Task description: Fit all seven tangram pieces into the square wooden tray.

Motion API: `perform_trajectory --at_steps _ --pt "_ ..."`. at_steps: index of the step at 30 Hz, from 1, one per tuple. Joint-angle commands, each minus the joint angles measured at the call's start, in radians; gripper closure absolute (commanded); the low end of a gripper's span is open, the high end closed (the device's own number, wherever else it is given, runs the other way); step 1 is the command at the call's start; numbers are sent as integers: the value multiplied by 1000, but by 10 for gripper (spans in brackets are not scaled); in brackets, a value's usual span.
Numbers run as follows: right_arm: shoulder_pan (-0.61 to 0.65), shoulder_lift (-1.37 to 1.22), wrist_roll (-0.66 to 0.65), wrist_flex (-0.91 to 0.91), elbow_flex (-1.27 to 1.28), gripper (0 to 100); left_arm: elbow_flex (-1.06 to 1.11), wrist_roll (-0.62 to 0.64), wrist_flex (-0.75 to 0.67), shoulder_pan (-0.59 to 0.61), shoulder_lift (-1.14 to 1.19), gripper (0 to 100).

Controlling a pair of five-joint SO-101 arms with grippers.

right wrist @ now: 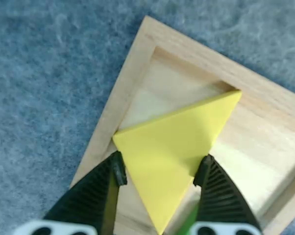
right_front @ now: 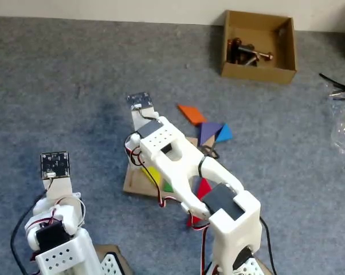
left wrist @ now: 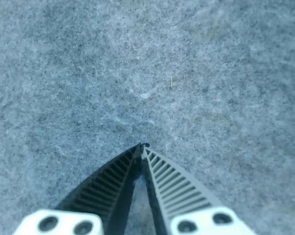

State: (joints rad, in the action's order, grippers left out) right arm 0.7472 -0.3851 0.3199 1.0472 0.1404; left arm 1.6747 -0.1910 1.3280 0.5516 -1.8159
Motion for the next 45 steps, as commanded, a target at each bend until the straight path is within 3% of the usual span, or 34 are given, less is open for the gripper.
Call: perform_trajectory --at_steps 1,36,41,45 --pt "-25 -21 3 -24 -19 896 21 9 9 -18 -5 995" --pt "-28 -21 -60 -18 -76 901 21 9 9 -18 -5 995" --pt "-65 -19 -69 64 -127 963 21 9 9 -18 -5 995" --pt "-81 -22 -167 120 -189 993 21 9 9 -18 -5 995"
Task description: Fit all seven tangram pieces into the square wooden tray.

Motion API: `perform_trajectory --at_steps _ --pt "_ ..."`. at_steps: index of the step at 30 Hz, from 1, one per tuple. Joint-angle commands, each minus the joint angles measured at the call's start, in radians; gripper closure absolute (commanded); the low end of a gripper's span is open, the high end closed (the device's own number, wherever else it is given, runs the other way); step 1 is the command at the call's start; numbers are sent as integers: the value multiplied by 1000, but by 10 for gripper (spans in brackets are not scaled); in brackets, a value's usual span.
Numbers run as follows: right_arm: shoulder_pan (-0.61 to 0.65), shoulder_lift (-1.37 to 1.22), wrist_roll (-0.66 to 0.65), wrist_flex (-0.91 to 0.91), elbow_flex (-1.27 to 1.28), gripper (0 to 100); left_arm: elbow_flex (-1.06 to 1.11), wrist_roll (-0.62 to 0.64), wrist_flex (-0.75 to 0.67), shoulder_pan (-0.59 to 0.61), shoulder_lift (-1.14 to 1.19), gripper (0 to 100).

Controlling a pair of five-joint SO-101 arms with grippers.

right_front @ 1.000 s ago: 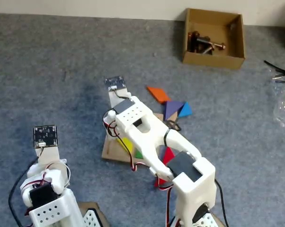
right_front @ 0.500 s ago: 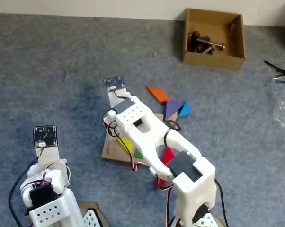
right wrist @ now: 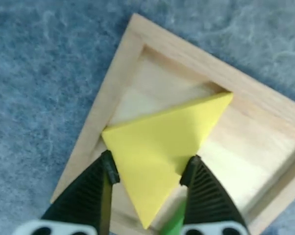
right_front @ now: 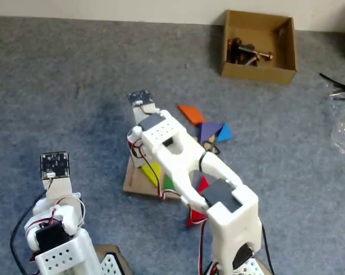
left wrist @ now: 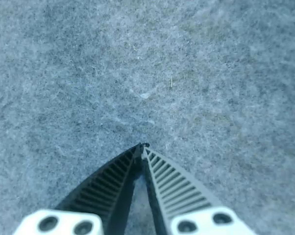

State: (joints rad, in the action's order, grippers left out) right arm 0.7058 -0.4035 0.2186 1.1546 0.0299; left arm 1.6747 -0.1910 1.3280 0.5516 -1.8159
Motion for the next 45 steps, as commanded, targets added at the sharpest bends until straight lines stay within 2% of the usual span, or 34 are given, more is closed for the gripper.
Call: perform_trajectory --at_steps 1,14,25,29,33,38,45 --pt "-39 -4 -78 25 -87 993 21 9 9 -18 -5 995" --pt "-54 76 -86 101 -128 993 21 9 9 -18 -5 995" --pt "30 102 -80 102 -133 988 21 9 9 -18 -5 995" --pt "51 99 -75 96 -133 909 21 9 9 -18 -5 995" --pt "54 97 15 67 -127 836 21 9 9 -18 -5 995" --pt "54 96 14 10 -124 749 21 9 9 -18 -5 995" --pt "56 85 21 -67 -79 717 21 9 9 -18 -5 995"
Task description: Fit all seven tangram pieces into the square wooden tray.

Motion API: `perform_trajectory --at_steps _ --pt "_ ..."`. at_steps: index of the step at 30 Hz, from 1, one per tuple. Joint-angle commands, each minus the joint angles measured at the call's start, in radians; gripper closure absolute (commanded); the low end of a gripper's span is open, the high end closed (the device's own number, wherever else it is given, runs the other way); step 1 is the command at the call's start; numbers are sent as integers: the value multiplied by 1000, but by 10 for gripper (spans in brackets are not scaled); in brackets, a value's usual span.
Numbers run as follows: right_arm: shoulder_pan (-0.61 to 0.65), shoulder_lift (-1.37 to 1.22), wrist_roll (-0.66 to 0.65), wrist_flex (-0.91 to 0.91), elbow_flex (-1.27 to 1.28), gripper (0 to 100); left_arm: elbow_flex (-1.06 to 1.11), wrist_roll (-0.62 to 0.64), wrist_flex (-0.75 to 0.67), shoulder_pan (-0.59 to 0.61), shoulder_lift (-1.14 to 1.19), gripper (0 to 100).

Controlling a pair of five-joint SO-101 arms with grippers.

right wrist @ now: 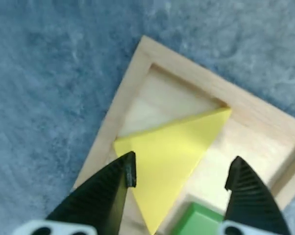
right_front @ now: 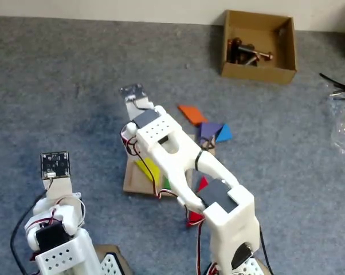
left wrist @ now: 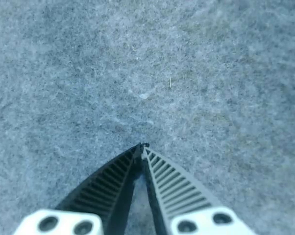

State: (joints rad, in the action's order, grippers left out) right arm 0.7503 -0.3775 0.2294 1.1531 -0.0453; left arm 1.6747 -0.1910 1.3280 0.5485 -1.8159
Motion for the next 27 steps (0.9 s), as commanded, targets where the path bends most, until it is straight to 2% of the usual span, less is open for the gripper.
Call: perform_trajectory --at_steps 1,4,15,27 --pt "13 50 15 -87 13 717 21 9 9 -15 -5 995" --pt "21 18 121 -133 31 717 21 9 9 -15 -5 995" --pt "22 1 428 -131 30 717 21 9 9 -15 -5 995" --pt "76 -1 466 -130 88 717 21 9 9 -15 -5 995"
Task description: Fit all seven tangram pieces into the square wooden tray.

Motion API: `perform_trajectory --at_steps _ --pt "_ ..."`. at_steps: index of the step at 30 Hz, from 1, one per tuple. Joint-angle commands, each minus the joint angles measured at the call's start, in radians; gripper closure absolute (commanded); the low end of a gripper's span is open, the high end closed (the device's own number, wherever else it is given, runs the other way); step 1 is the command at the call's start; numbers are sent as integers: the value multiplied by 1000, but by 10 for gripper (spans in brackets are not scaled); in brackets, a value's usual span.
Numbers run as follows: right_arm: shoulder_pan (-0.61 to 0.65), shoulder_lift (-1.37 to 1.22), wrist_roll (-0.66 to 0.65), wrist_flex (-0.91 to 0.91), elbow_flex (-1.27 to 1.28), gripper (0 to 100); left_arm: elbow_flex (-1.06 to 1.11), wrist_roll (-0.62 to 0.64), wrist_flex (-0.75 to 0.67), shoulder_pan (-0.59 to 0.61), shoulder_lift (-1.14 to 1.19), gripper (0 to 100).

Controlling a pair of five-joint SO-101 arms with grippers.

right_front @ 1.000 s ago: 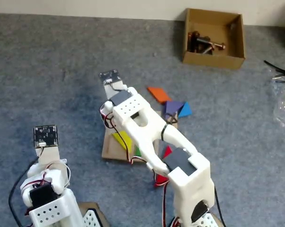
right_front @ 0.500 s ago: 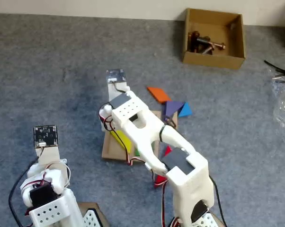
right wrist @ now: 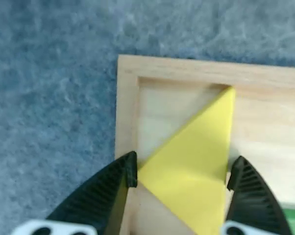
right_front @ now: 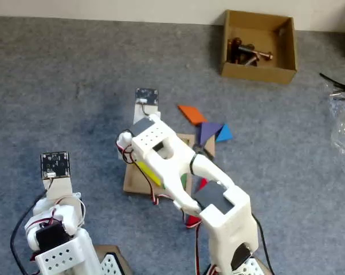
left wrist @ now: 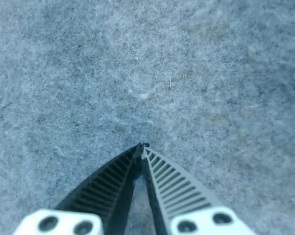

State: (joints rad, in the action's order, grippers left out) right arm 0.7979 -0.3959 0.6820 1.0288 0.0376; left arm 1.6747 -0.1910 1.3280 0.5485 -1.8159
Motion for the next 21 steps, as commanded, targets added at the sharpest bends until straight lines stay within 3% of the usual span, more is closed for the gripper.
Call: perform_trajectory --at_steps 1,8,15,21 --pt "33 18 14 -5 8 717 21 9 9 -15 -5 995" --pt "27 16 129 15 53 717 21 9 9 -15 -5 995" --pt "10 16 61 25 85 717 21 9 9 -15 -5 995" --pt "-12 16 61 188 77 717 21 9 9 -15 -5 995"
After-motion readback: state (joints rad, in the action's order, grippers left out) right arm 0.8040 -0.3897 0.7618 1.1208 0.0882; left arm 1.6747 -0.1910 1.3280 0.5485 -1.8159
